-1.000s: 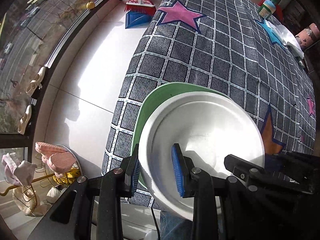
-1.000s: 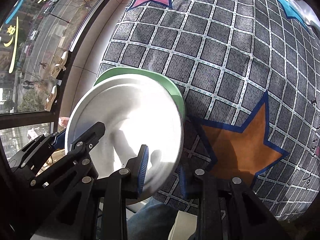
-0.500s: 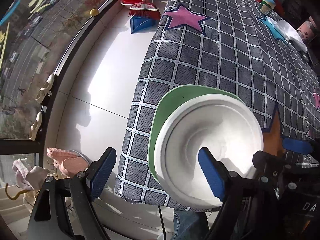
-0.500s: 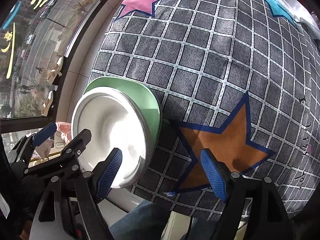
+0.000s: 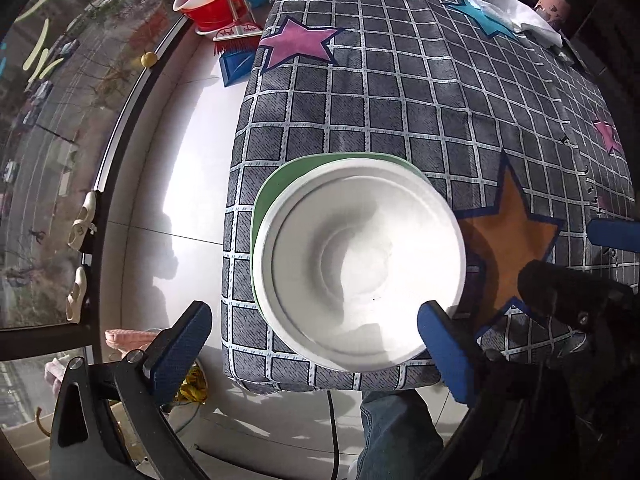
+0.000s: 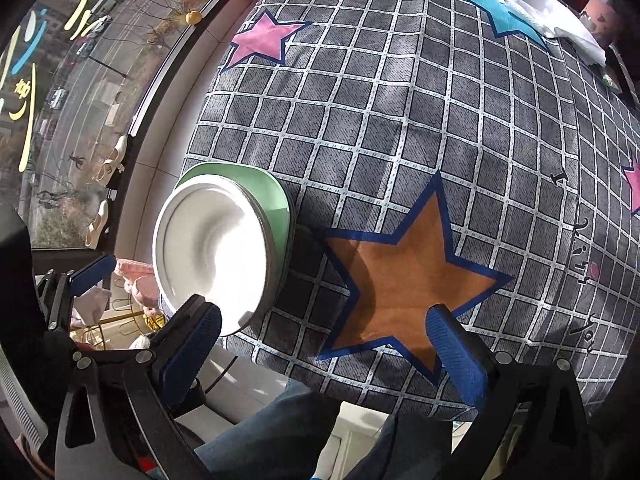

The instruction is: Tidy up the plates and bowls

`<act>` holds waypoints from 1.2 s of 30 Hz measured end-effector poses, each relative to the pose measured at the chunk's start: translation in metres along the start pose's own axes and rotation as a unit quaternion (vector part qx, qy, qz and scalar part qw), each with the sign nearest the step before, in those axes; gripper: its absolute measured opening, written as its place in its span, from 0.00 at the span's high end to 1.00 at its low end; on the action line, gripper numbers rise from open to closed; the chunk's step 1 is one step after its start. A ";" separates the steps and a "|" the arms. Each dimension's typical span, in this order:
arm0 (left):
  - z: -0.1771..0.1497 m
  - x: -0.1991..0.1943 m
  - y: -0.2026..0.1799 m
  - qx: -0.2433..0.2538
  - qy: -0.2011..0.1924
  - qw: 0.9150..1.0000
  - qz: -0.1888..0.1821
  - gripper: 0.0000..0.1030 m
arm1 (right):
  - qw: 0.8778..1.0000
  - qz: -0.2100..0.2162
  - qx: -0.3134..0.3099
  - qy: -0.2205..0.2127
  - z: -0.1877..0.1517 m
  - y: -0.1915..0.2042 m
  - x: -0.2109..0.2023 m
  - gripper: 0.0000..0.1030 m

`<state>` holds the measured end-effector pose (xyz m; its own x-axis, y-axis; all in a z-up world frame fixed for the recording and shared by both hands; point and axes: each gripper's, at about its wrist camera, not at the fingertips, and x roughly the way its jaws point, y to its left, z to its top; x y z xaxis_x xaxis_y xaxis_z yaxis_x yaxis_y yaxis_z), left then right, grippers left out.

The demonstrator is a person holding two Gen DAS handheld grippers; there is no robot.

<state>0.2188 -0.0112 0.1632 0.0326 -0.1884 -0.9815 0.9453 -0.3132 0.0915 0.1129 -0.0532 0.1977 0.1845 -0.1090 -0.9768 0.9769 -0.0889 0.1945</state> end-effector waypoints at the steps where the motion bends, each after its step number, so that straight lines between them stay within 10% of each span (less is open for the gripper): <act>1: -0.001 -0.001 -0.002 0.002 -0.001 1.000 -0.001 0.00 | 1.000 -0.001 0.002 -0.001 -0.001 -0.001 -0.003 0.00; 36: 0.004 -0.007 -0.016 0.031 -0.010 0.999 0.007 0.00 | 1.000 -0.017 0.000 -0.003 -0.010 0.017 0.013 0.00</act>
<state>0.2023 -0.0083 0.1694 0.0384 -0.2120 -0.9765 0.9227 -0.3677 0.1161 0.1328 -0.0457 0.1873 0.1515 -0.1125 -0.9820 0.9825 -0.0917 0.1621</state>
